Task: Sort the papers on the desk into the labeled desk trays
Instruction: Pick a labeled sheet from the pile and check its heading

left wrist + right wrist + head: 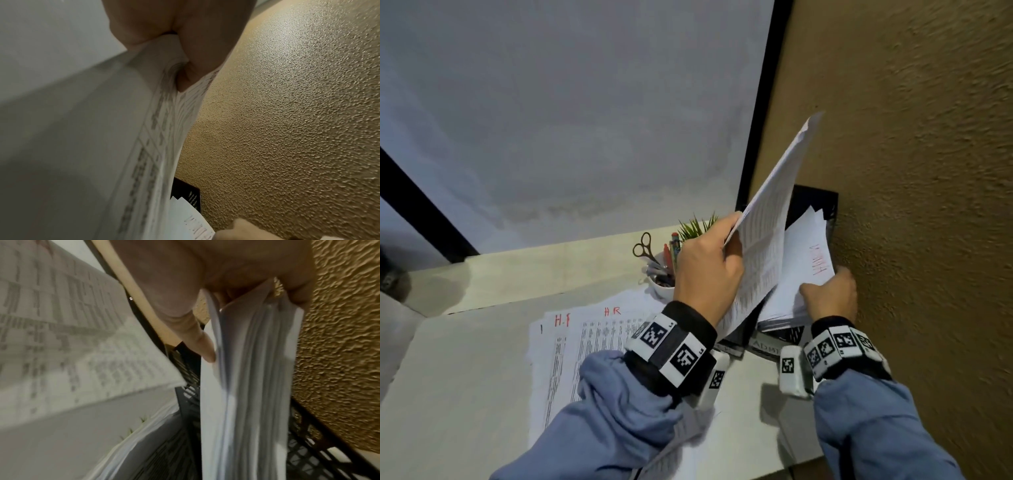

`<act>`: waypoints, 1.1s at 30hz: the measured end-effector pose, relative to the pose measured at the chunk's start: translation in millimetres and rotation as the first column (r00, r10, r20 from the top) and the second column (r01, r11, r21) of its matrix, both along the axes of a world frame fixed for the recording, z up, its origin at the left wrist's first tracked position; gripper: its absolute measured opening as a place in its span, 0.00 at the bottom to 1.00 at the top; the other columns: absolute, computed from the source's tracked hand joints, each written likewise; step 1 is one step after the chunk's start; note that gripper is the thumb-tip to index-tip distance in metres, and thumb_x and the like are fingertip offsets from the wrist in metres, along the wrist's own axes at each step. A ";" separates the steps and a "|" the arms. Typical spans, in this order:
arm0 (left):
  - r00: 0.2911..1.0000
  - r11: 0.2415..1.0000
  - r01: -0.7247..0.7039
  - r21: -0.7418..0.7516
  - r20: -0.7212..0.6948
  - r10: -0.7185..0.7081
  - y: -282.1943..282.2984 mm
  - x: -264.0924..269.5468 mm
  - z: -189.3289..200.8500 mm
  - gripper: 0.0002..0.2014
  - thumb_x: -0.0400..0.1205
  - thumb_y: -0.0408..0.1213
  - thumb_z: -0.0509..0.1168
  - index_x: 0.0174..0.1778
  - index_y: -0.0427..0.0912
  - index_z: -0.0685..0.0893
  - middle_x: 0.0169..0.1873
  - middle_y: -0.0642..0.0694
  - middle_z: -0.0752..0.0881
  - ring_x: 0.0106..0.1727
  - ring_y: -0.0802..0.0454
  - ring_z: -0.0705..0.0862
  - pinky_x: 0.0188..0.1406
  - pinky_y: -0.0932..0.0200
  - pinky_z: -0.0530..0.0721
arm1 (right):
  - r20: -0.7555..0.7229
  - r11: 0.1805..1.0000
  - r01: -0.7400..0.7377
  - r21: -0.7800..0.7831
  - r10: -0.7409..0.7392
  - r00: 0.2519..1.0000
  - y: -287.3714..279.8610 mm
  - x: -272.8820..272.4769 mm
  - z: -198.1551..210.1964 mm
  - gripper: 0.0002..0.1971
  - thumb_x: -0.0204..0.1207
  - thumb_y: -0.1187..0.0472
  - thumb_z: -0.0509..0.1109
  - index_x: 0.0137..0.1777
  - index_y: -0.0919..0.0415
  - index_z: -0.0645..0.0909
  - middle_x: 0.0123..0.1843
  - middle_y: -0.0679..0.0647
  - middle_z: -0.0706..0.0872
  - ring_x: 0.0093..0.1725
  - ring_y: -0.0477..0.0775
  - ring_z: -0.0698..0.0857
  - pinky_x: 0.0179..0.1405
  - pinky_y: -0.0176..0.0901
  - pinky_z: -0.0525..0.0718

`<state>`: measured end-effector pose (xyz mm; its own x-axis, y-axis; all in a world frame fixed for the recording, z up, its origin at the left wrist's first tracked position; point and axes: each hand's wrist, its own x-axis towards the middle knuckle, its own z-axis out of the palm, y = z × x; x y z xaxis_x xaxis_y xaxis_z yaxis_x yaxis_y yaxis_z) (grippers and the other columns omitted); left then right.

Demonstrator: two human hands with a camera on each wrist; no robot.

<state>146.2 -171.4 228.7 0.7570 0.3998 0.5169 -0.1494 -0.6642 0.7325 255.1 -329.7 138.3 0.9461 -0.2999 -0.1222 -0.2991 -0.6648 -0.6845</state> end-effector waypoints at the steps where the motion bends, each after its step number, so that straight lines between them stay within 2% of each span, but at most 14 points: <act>1: 1.000 1.000 0.001 0.003 0.002 -0.001 -1.9 0.7 0.6 0.10 0.81 0.26 0.60 0.51 0.35 0.86 0.26 0.54 0.69 0.21 0.65 0.69 0.25 0.81 0.69 | -0.020 0.999 0.005 0.049 -0.004 1.000 -5.5 1.3 0.1 0.24 0.69 0.64 0.73 0.65 0.68 0.74 0.63 0.66 0.81 0.60 0.67 0.81 0.55 0.53 0.80; 3: 1.000 1.000 0.000 0.003 0.005 0.000 -6.7 3.2 0.2 0.10 0.81 0.26 0.60 0.52 0.33 0.86 0.27 0.52 0.71 0.21 0.64 0.68 0.31 0.75 0.75 | -0.083 0.989 0.010 0.146 0.002 0.997 -14.9 3.5 -1.3 0.17 0.68 0.64 0.74 0.58 0.68 0.82 0.58 0.65 0.86 0.53 0.65 0.85 0.49 0.47 0.81; 5: 1.000 1.000 0.004 -0.002 0.002 -0.004 -11.8 8.1 -4.3 0.10 0.82 0.27 0.60 0.54 0.34 0.86 0.28 0.48 0.75 0.23 0.60 0.68 0.35 0.70 0.75 | -0.107 0.975 -0.004 0.224 0.029 0.994 -20.5 5.8 -3.3 0.14 0.67 0.65 0.74 0.54 0.67 0.85 0.54 0.64 0.88 0.48 0.62 0.86 0.48 0.46 0.82; 8: 0.999 1.000 0.024 -0.004 -0.022 -0.024 -20.3 16.9 -18.1 0.15 0.82 0.29 0.59 0.62 0.41 0.84 0.36 0.49 0.85 0.30 0.57 0.76 0.31 0.76 0.76 | -0.044 0.966 -0.098 0.238 0.112 0.993 -22.7 8.7 -0.6 0.12 0.67 0.66 0.73 0.52 0.63 0.85 0.52 0.61 0.89 0.46 0.61 0.86 0.49 0.49 0.84; 10: 0.997 0.997 0.063 -0.037 -0.052 -0.065 -27.4 20.9 -29.9 0.23 0.78 0.26 0.59 0.69 0.45 0.80 0.48 0.47 0.89 0.41 0.53 0.85 0.44 0.68 0.84 | 0.014 0.965 -0.168 0.202 0.169 0.986 -22.2 8.6 4.5 0.12 0.68 0.66 0.72 0.52 0.60 0.85 0.50 0.59 0.89 0.46 0.61 0.86 0.48 0.49 0.84; 12: 0.993 0.994 0.098 -0.043 -0.067 -0.100 -37.5 21.9 -36.6 0.30 0.73 0.23 0.58 0.73 0.45 0.77 0.56 0.45 0.88 0.51 0.49 0.87 0.54 0.59 0.87 | 0.061 0.960 -0.210 0.187 0.202 0.977 -21.6 8.6 9.1 0.11 0.68 0.66 0.71 0.50 0.58 0.85 0.47 0.56 0.89 0.47 0.60 0.86 0.50 0.51 0.85; 13: 0.993 0.994 0.103 -0.031 -0.054 -0.104 -42.6 22.3 -38.1 0.30 0.73 0.25 0.57 0.73 0.44 0.76 0.57 0.44 0.88 0.53 0.47 0.87 0.54 0.55 0.88 | 0.085 0.956 -0.225 0.190 0.213 0.973 -21.5 8.4 11.2 0.11 0.68 0.66 0.70 0.50 0.56 0.84 0.46 0.54 0.88 0.47 0.60 0.86 0.52 0.53 0.85; 16: 0.996 0.998 0.068 0.010 0.053 -0.068 -53.2 23.4 -39.4 0.26 0.76 0.34 0.54 0.71 0.39 0.78 0.52 0.38 0.89 0.47 0.42 0.89 0.44 0.50 0.88 | 0.128 0.950 -0.260 0.170 0.240 0.962 -21.9 6.0 19.3 0.11 0.68 0.64 0.71 0.50 0.56 0.84 0.47 0.55 0.89 0.48 0.61 0.86 0.53 0.57 0.85; 18: 0.991 0.999 0.040 0.028 0.128 -0.043 -54.9 24.0 -36.2 0.25 0.76 0.30 0.57 0.71 0.37 0.78 0.55 0.38 0.89 0.48 0.43 0.89 0.43 0.52 0.88 | 0.133 0.945 -0.283 0.162 0.263 0.956 -23.1 4.5 23.9 0.08 0.69 0.65 0.71 0.45 0.53 0.82 0.44 0.55 0.88 0.47 0.62 0.86 0.52 0.58 0.85; 21: 0.986 0.999 0.037 0.035 0.162 -0.042 -57.0 26.4 -32.1 0.25 0.77 0.26 0.64 0.72 0.37 0.76 0.59 0.39 0.87 0.52 0.42 0.88 0.45 0.51 0.89 | 0.129 0.943 -0.270 0.196 0.248 0.960 -26.4 5.4 21.8 0.12 0.68 0.67 0.70 0.45 0.48 0.80 0.43 0.51 0.88 0.47 0.60 0.87 0.53 0.58 0.86; 25: 0.994 0.997 0.076 -0.024 0.085 -0.073 -63.7 37.4 -51.2 0.30 0.73 0.21 0.62 0.73 0.42 0.76 0.52 0.37 0.89 0.48 0.40 0.88 0.44 0.47 0.87 | 0.138 0.942 -0.265 0.204 0.240 0.961 -25.8 7.2 17.5 0.13 0.63 0.59 0.69 0.48 0.53 0.83 0.44 0.53 0.90 0.46 0.61 0.87 0.50 0.60 0.86; 29: 0.993 0.988 0.087 -0.131 -0.069 -0.097 -72.7 49.3 -76.3 0.33 0.73 0.18 0.61 0.74 0.49 0.76 0.56 0.42 0.88 0.50 0.42 0.87 0.50 0.56 0.84 | 0.186 0.934 -0.311 0.177 0.278 0.942 -22.9 8.0 23.8 0.18 0.59 0.54 0.67 0.50 0.54 0.82 0.45 0.54 0.89 0.46 0.62 0.87 0.48 0.60 0.87; 31: 0.980 0.974 0.120 -0.190 -0.133 -0.146 -76.1 54.4 -85.4 0.34 0.73 0.17 0.58 0.74 0.50 0.75 0.55 0.40 0.88 0.51 0.40 0.86 0.49 0.55 0.84 | 0.195 0.938 -0.303 0.166 0.270 0.943 -21.8 7.3 33.6 0.09 0.64 0.58 0.69 0.45 0.57 0.81 0.44 0.57 0.89 0.45 0.63 0.86 0.46 0.55 0.86; 33: 0.955 0.950 0.191 -0.246 -0.178 -0.238 -77.0 58.3 -94.9 0.37 0.72 0.16 0.55 0.75 0.51 0.72 0.58 0.38 0.86 0.57 0.39 0.84 0.54 0.50 0.84 | 0.220 0.946 -0.302 0.114 0.273 0.937 -22.8 8.3 42.7 0.02 0.72 0.62 0.69 0.41 0.55 0.79 0.45 0.61 0.87 0.46 0.64 0.85 0.40 0.46 0.79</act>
